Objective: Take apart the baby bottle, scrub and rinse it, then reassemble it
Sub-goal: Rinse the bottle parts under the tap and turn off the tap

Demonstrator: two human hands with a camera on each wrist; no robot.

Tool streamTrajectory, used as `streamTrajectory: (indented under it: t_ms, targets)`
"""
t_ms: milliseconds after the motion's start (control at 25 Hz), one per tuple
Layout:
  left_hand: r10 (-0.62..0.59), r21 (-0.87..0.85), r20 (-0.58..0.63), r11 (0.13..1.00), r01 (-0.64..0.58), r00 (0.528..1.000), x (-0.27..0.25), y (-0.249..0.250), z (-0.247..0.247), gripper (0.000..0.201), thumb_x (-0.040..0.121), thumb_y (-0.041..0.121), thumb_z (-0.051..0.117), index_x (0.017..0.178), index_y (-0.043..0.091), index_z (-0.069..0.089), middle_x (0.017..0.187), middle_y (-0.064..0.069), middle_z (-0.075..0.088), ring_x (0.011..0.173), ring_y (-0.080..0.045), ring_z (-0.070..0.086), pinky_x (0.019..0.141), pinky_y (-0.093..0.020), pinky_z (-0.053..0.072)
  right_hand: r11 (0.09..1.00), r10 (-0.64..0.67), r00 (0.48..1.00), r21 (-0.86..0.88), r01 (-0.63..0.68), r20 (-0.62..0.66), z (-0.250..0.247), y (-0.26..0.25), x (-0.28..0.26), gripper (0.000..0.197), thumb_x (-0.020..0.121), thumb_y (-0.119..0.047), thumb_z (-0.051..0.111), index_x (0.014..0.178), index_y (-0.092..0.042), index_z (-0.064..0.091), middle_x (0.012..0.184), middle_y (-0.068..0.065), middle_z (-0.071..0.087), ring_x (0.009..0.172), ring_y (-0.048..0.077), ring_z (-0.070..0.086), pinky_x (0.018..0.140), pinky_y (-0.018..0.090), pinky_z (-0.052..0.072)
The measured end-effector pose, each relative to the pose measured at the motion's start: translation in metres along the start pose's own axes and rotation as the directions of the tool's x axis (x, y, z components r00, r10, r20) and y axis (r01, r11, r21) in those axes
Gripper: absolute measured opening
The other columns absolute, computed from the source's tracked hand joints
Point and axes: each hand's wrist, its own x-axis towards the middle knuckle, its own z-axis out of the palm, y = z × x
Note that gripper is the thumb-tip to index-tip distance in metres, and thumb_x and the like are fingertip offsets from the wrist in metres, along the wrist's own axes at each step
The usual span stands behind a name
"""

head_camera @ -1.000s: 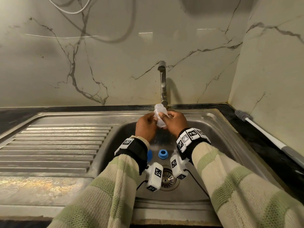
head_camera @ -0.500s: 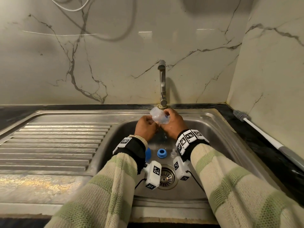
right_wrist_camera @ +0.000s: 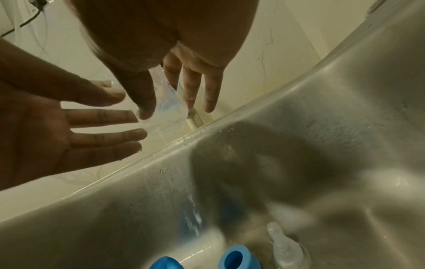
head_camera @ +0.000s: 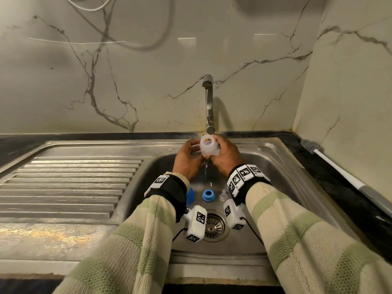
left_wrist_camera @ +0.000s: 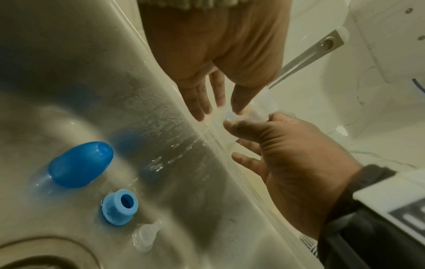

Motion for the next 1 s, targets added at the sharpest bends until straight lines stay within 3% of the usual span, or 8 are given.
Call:
streamTrajectory:
  t_ms: [160,320,400,480,520,600,760,1000]
  targets:
    - [0.081,0.031,-0.012,0.996,-0.08,0.997,-0.001,0.005,-0.003,0.048,0.086,0.004,0.072,0.129,0.021,0.057,0.127,0.0,0.064,0.112,-0.015,0.063,0.096,-0.036,0.055,0.987,0.049,0.999,0.15,-0.049,0.002,-0.002,-0.006,-0.004,0.062,0.078,-0.007,0.073,0.133,-0.023,0.051,0.122,0.002,0.064,0.11,0.02,0.061,0.096,0.036,0.051]
    - [0.145,0.133,-0.015,0.981,-0.141,0.989,-0.002,0.009,-0.003,0.048,0.088,0.011,0.071,0.132,0.023,0.056,0.128,0.004,0.059,0.109,-0.011,0.056,0.085,-0.017,0.046,0.952,0.163,0.979,0.242,-0.189,0.124,-0.002,-0.007,-0.002,0.066,0.084,-0.021,0.071,0.141,-0.031,0.04,0.13,0.003,0.06,0.113,0.023,0.06,0.097,0.045,0.05]
    - [0.146,0.149,-0.014,0.978,-0.142,0.989,-0.003,0.009,-0.002,0.045,0.091,0.016,0.068,0.134,0.023,0.056,0.129,0.003,0.059,0.111,-0.012,0.055,0.09,-0.022,0.047,0.925,0.195,0.96,0.287,-0.249,0.203,-0.001,-0.008,-0.002,0.061,0.09,-0.021,0.065,0.142,-0.032,0.036,0.121,0.006,0.063,0.101,0.027,0.066,0.087,0.05,0.056]
    - [0.101,0.152,-0.011,0.983,-0.098,0.995,-0.002,0.009,0.0,0.043,0.096,0.025,0.061,0.138,0.023,0.054,0.136,-0.001,0.058,0.119,-0.017,0.057,0.102,-0.037,0.049,0.906,0.221,0.943,0.306,-0.293,0.249,0.0,-0.012,-0.003,0.047,0.095,-0.022,0.057,0.138,-0.029,0.04,0.111,0.007,0.065,0.093,0.031,0.068,0.08,0.053,0.058]
    - [0.07,0.166,-0.008,0.984,-0.068,0.997,-0.001,0.008,0.001,0.042,0.098,0.027,0.057,0.14,0.022,0.053,0.138,-0.003,0.058,0.122,-0.02,0.057,0.105,-0.041,0.048,0.902,0.24,0.938,0.299,-0.311,0.25,0.0,-0.013,-0.003,0.042,0.096,-0.026,0.055,0.136,-0.025,0.042,0.11,0.008,0.066,0.093,0.03,0.068,0.081,0.053,0.058]
    - [0.05,0.241,0.0,0.969,-0.049,0.999,0.001,0.006,0.001,0.037,0.102,0.024,0.051,0.138,0.018,0.057,0.132,-0.005,0.064,0.119,-0.02,0.06,0.105,-0.039,0.048,0.91,0.256,0.936,0.267,-0.318,0.242,0.0,-0.013,-0.004,0.043,0.096,-0.029,0.056,0.136,-0.02,0.044,0.118,0.009,0.065,0.098,0.03,0.067,0.083,0.052,0.057]
    - [0.001,0.432,0.038,0.902,-0.017,0.999,0.002,-0.003,-0.001,0.024,0.097,0.011,0.053,0.115,0.013,0.07,0.109,-0.008,0.073,0.1,-0.02,0.067,0.098,-0.037,0.052,0.987,0.162,0.969,-0.01,-0.163,0.184,-0.004,-0.006,-0.009,0.062,0.088,-0.025,0.069,0.142,-0.016,0.041,0.134,0.008,0.056,0.119,0.026,0.056,0.095,0.034,0.047]
    - [-0.024,0.557,0.061,0.83,-0.014,0.998,0.001,-0.004,-0.001,0.024,0.098,0.011,0.053,0.115,0.009,0.07,0.107,-0.01,0.072,0.097,-0.022,0.066,0.093,-0.033,0.051,0.988,0.134,0.965,-0.11,-0.111,0.226,-0.005,-0.005,-0.01,0.067,0.084,-0.031,0.072,0.143,-0.019,0.042,0.137,0.008,0.056,0.121,0.025,0.055,0.096,0.032,0.043]
